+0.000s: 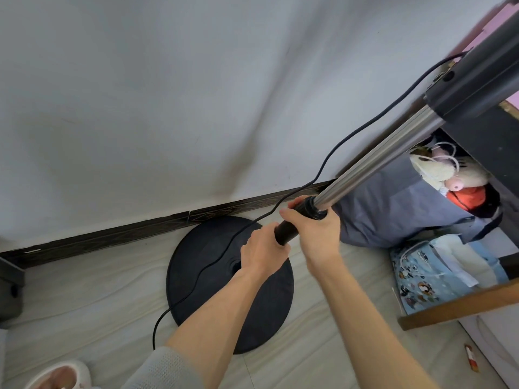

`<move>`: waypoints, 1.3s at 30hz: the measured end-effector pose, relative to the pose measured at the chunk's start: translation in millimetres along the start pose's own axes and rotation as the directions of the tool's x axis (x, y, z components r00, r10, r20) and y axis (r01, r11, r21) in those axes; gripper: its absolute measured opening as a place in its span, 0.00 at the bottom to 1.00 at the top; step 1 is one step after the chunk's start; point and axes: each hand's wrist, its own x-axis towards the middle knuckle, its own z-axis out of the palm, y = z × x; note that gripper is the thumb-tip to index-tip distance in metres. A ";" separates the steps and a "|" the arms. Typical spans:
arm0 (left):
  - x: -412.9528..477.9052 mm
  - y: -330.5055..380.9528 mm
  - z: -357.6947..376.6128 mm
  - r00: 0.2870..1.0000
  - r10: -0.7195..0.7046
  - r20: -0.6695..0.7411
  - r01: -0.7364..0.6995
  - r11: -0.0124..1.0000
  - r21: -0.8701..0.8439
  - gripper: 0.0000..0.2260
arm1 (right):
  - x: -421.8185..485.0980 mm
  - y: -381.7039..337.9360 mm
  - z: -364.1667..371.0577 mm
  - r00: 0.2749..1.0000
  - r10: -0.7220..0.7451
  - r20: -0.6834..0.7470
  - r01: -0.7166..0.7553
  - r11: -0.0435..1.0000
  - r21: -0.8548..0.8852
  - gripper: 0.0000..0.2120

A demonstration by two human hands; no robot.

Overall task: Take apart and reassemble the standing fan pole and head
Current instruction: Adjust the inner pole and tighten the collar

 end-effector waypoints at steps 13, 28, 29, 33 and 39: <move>2.0 -1.9 0.7 1.000 0.022 0.020 -0.021 1.000 -0.011 0.03 | 1.5 2.3 -3.3 1.000 0.026 -0.004 -0.026 1.000 -0.013 0.10; 2.4 -1.1 -0.4 0.999 0.017 0.051 -0.014 0.998 -0.055 0.03 | -4.7 10.6 19.9 0.973 0.046 -0.225 -0.025 0.995 0.098 0.08; 2.1 -0.5 -0.6 0.998 0.024 0.061 -0.020 0.998 -0.062 0.04 | -5.7 12.1 23.7 0.963 0.045 -0.267 -0.016 0.994 0.108 0.09; 1.9 -0.5 -2.4 0.999 0.006 0.050 -0.004 0.999 -0.038 0.06 | -1.0 5.7 1.8 1.000 -0.005 0.012 0.005 0.999 0.038 0.10; 2.1 1.8 -3.8 0.999 0.006 0.054 -0.004 0.999 -0.034 0.07 | 12.2 -4.7 -20.0 0.957 0.022 0.289 -0.028 0.999 0.018 0.12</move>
